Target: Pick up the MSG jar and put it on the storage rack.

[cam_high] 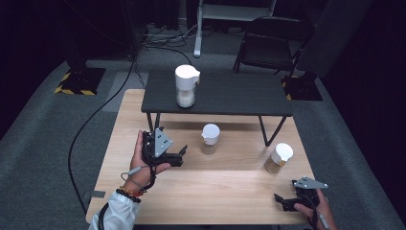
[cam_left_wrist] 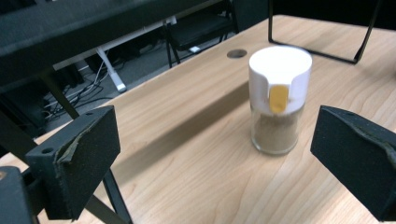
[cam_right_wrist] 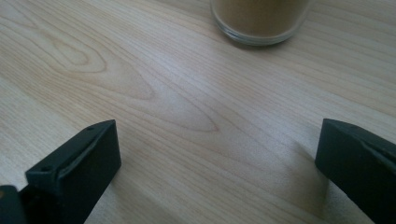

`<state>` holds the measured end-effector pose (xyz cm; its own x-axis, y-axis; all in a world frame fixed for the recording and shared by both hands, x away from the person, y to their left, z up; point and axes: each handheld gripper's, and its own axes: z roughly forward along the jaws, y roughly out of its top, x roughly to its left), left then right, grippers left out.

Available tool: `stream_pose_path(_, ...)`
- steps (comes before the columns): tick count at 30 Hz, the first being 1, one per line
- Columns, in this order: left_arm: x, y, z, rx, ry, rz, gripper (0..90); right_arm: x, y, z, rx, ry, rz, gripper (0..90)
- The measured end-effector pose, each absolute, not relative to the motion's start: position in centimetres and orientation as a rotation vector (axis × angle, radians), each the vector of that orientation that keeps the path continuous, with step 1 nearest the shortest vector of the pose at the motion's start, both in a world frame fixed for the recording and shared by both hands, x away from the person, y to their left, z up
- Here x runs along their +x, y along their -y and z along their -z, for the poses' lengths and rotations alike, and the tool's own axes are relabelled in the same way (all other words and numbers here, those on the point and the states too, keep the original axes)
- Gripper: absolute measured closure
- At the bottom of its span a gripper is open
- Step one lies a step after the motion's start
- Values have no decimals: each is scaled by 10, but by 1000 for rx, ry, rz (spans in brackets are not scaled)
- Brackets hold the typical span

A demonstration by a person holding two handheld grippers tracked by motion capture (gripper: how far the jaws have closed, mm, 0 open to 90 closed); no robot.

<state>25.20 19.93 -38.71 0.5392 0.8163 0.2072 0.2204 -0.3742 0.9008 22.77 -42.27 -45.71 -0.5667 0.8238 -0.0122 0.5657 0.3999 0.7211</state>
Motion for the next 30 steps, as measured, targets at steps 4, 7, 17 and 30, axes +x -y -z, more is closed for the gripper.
stream_pose_path(4,251,-197,392,1910,-847,-842,12,228,423,457,1199,-2295,-969,0)
stream_pose_path(7,250,-196,396,1919,-849,-841,15,228,423,457,1199,-2295,-969,0)
stream_pose_path(17,245,-192,406,1991,-836,-875,16,228,423,457,1199,-2295,-969,0)
stream_pose_path(30,244,-191,419,2059,-850,-865,17,228,423,457,1199,-2295,-969,0)
